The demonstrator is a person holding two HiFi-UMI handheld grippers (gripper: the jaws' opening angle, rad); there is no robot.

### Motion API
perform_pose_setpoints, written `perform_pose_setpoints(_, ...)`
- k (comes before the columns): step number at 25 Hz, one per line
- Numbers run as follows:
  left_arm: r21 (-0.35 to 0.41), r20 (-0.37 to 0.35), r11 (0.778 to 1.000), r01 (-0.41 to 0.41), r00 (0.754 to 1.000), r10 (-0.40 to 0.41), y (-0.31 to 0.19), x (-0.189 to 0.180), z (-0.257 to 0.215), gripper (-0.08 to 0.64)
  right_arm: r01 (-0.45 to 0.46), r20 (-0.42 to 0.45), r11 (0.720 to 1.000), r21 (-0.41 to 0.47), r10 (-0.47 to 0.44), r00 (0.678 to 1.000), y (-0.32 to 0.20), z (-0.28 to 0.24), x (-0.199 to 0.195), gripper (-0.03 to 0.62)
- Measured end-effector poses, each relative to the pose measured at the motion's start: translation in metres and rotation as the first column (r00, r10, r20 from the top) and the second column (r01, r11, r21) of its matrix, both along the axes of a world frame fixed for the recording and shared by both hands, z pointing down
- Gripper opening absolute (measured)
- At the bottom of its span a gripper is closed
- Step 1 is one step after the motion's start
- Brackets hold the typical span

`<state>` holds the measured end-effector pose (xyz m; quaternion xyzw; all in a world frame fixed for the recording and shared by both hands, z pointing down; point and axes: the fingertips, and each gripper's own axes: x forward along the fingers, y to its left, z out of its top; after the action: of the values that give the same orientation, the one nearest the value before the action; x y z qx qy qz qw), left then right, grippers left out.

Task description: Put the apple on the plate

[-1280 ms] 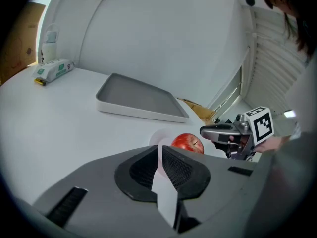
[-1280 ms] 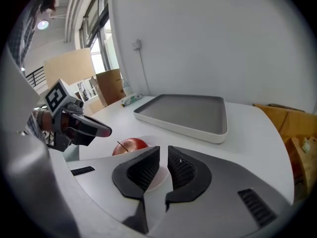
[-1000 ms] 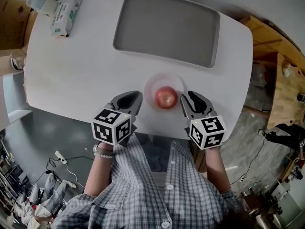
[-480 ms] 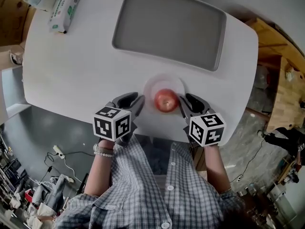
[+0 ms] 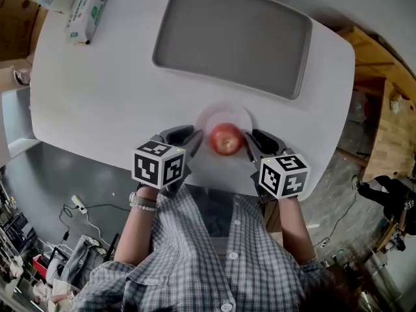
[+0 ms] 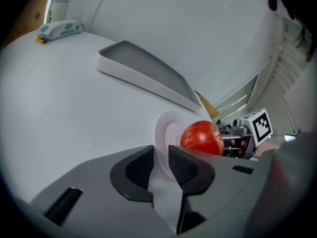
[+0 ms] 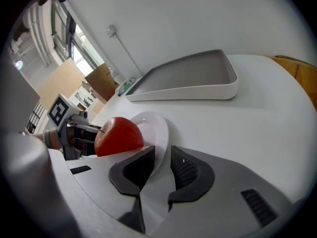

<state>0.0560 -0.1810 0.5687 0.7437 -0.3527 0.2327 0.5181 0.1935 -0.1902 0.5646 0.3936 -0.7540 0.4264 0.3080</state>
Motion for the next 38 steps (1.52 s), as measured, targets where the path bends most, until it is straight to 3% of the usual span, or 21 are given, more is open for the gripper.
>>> perform_pose_setpoints(4, 0.01, 0.018, 1.0, -0.028, 0.999, 0.028, -0.0018, 0.0041, 0.0004, 0.091, -0.003, 0.02, 1.0, -0.029, 0.004, 1.0, 0.0021, 0.0013, 0.0002, 0.089)
perform_pose_setpoints(9, -0.008, 0.039, 0.998, -0.061, 0.997, 0.061, -0.0031, 0.0029, 0.0028, 0.074, -0.077, 0.066, 0.993, -0.086, 0.083, 0.994, 0.0009, 0.0023, 0.003, 0.077)
perform_pose_setpoints(15, -0.078, -0.029, 0.997, 0.013, 0.999, -0.015, -0.0064, -0.0007, 0.0044, 0.057, -0.145, 0.104, 0.979, -0.145, 0.16, 0.982, -0.0003, 0.0037, 0.0022, 0.066)
perform_pose_setpoints(22, -0.172, -0.048, 0.983, 0.064, 0.996, -0.073, -0.0071, -0.0005, 0.0044, 0.046, -0.236, 0.147, 0.942, -0.237, 0.275, 0.95, 0.0002, 0.0038, 0.0052, 0.052)
perform_pose_setpoints(26, -0.221, -0.081, 0.969, 0.106, 0.989, -0.127, -0.0079, -0.0002, 0.0042, 0.04, -0.255, 0.156, 0.931, -0.262, 0.301, 0.941, 0.0, 0.0043, 0.0049, 0.049)
perform_pose_setpoints(38, -0.284, -0.098, 0.952, 0.114, 0.984, -0.147, -0.0077, -0.0033, 0.0027, 0.038, -0.277, 0.153, 0.912, -0.302, 0.333, 0.931, -0.0041, -0.0004, 0.0026, 0.048)
